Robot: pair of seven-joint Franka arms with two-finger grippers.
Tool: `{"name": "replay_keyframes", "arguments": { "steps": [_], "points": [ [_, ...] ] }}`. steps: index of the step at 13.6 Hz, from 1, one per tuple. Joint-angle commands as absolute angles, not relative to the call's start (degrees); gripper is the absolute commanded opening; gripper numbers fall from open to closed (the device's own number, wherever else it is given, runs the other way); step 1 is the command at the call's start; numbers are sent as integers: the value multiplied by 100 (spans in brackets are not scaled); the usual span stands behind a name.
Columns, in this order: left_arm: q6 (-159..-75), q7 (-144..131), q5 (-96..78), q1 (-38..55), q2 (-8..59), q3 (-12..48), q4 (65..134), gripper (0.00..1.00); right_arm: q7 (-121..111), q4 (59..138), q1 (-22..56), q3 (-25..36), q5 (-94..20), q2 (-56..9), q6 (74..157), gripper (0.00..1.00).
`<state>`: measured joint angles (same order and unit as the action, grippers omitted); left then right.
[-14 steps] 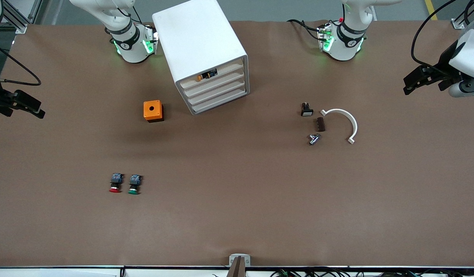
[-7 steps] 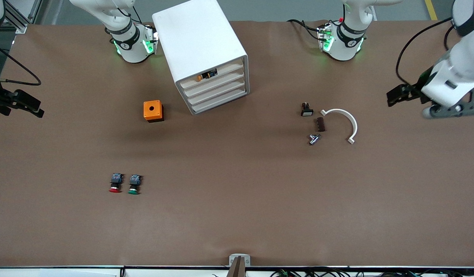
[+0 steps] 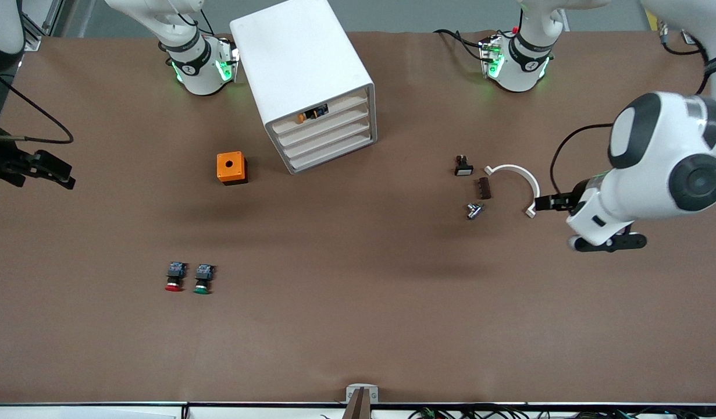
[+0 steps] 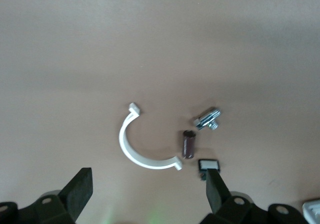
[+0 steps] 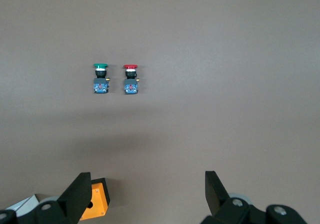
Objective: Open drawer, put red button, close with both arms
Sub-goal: 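Reach the left gripper to the drawer while the right gripper reaches the red button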
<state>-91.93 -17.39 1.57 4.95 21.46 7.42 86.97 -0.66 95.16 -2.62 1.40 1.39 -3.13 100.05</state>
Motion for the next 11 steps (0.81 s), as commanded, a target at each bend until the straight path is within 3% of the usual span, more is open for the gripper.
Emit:
{"name": "replay_keyframes", "arguments": {
  "steps": [1,11],
  "points": [
    [-9167,-2755,123,956,2460,730,8446,100,-71,9422,-316,114,-208,-789,10134,100],
    [-9158,-7027,-384,2196,3251,738,8367,100,-53,9475,-422,123,-492,-2766,11758,100]
  ]
}}
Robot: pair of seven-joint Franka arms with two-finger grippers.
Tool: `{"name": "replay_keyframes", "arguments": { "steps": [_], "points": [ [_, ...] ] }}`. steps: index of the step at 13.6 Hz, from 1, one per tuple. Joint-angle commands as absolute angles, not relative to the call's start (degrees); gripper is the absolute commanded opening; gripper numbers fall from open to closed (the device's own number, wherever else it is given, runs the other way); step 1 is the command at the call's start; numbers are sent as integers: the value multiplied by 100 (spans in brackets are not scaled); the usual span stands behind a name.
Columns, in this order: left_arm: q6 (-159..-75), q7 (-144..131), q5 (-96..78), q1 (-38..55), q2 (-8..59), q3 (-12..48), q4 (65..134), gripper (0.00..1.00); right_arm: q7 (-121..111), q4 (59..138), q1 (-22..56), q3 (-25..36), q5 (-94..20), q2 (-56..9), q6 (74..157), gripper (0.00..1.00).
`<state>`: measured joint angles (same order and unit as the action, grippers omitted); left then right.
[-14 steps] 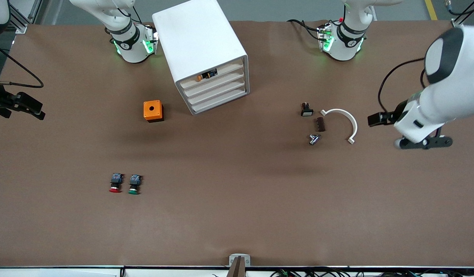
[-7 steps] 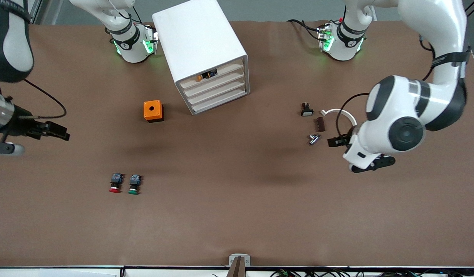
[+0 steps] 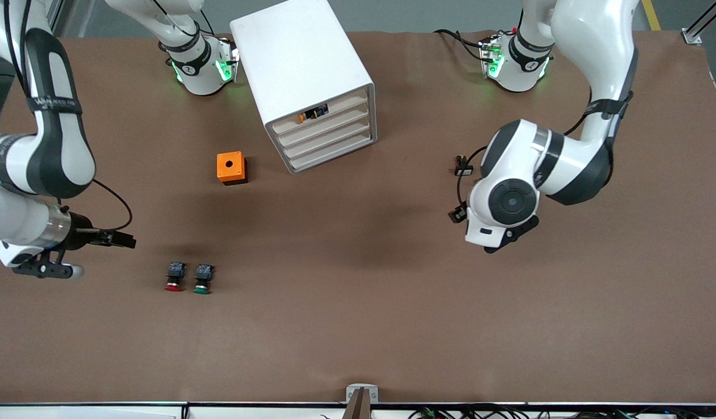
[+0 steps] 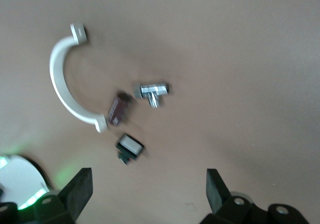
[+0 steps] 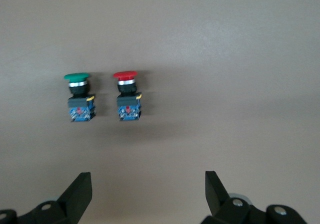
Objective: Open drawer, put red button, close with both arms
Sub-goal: 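Reach the left gripper to the drawer while the right gripper reaches the red button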
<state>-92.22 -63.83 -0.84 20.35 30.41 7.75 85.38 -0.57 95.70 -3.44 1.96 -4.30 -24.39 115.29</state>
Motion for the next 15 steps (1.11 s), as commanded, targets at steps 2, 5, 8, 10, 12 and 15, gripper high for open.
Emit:
{"name": "replay_keyframes", "arguments": {
  "steps": [2,5,8,10,12,15],
  "points": [
    [-9158,-8037,-850,2311,3322,738,8367,100,-35,9475,-413,123,-527,-3127,12145,100],
    [-9158,-9540,-1720,2443,3629,738,8367,100,87,9475,-334,123,-851,-3532,12550,100],
    [-9228,-10545,-2205,2575,3954,738,8306,100,289,9483,-185,123,-1063,-3770,12813,100],
    [-9133,-10669,-2442,2706,3981,738,8375,100,290,9510,-123,114,-1063,-3919,13033,100],
    [-8703,-10862,-2478,2830,4139,738,8402,100,290,9536,-123,123,-1063,-3990,13069,100],
    [-8604,-11659,-3065,2988,4315,730,8367,99,290,9589,-70,114,-1063,-4025,13078,97]
  ]
}}
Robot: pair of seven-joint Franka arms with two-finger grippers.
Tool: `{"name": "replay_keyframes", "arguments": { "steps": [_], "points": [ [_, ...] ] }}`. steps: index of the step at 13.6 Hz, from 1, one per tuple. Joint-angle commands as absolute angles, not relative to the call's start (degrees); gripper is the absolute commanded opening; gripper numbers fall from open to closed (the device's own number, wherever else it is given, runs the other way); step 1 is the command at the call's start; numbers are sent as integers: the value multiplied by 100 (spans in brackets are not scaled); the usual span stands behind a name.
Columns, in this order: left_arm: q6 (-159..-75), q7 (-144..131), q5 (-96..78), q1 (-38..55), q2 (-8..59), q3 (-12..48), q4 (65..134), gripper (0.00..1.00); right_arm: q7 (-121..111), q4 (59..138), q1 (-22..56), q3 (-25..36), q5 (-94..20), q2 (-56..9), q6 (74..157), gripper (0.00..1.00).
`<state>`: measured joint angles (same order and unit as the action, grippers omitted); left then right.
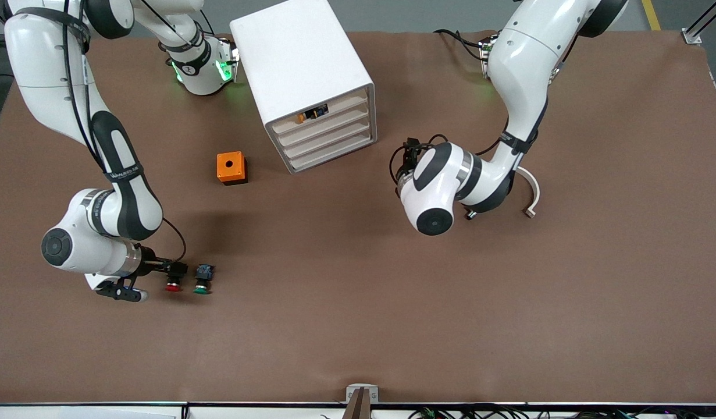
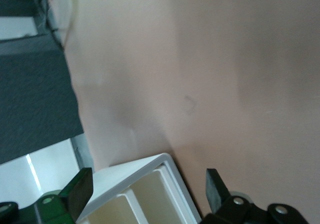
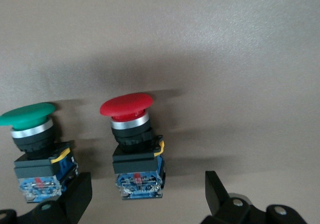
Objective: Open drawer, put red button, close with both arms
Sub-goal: 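Pull the drawer open with the left gripper while the right gripper grasps the red button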
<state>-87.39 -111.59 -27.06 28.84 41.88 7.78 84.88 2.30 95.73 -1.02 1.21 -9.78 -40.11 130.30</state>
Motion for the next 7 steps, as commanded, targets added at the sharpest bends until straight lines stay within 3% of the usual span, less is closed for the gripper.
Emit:
{"name": "replay_keyframes", "arguments": {
  "steps": [1,4,7],
  "points": [
    [-8604,-12142,-3468,2971,4411,729,8358,99,290,9589,-70,114,-1063,-4060,13087,94],
    [-8596,-13102,-4462,2979,4553,729,8350,97,281,9589,-35,114,-1055,-4061,13069,76],
    [-8596,-13375,-5401,3014,4833,729,8350,85,264,9580,0,123,-1046,-4061,13061,49]
  ]
}}
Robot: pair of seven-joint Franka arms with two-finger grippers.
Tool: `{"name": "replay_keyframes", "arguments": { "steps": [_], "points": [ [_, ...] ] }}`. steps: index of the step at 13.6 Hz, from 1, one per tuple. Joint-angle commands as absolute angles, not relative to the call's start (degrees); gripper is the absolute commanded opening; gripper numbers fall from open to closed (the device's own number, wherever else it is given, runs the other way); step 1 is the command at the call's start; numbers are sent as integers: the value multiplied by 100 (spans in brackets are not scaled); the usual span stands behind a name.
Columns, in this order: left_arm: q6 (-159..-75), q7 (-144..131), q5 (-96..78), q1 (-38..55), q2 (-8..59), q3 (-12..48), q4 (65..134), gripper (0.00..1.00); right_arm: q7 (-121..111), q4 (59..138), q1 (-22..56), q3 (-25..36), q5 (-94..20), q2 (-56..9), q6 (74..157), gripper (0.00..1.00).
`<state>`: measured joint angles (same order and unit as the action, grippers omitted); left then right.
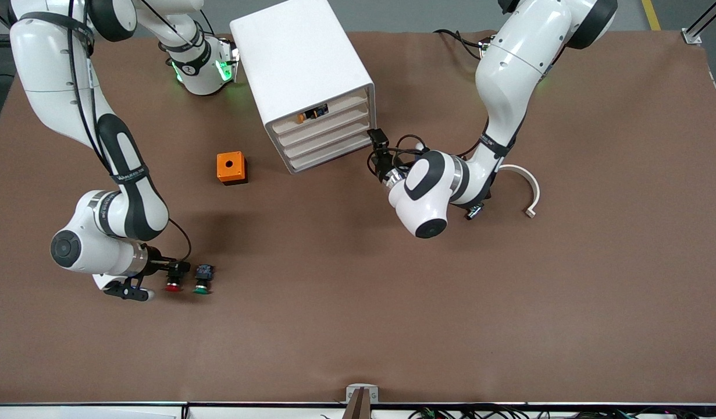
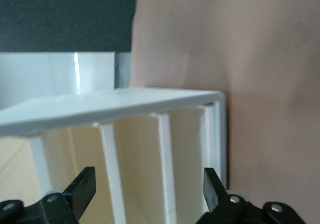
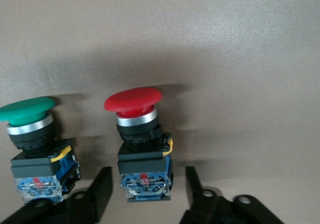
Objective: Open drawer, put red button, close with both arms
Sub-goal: 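Pull the drawer open with the left gripper while the right gripper grasps the red button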
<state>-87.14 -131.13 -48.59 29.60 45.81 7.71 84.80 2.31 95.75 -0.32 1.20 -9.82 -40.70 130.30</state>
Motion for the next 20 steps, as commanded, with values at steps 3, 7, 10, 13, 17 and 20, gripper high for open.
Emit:
{"name": "replay_keyframes", "arguments": {
  "steps": [3,7,10,13,17,20],
  "points": [
    [-8596,-13763,-5704,3356,4930,738,8350,82,272,9536,-18,123,-1037,-4026,13095,20],
    [-8596,-13772,-5959,3480,5010,791,8332,63,272,9475,9,132,-984,-3877,13114,1],
    [-8596,-13746,-5976,3480,5019,870,8341,22,281,9457,-26,158,-976,-3360,12747,0],
    [-8587,-13772,-5968,3297,5010,861,8341,0,789,9168,-26,167,-967,-2963,11763,0],
    [-8376,-13685,-5915,2787,5018,835,8105,0,1737,8763,9,123,-975,-2594,10383,0],
    [-8376,-13465,-5906,2436,5054,800,7840,1,2800,8763,341,105,-1002,-2295,9872,0]
  ]
}}
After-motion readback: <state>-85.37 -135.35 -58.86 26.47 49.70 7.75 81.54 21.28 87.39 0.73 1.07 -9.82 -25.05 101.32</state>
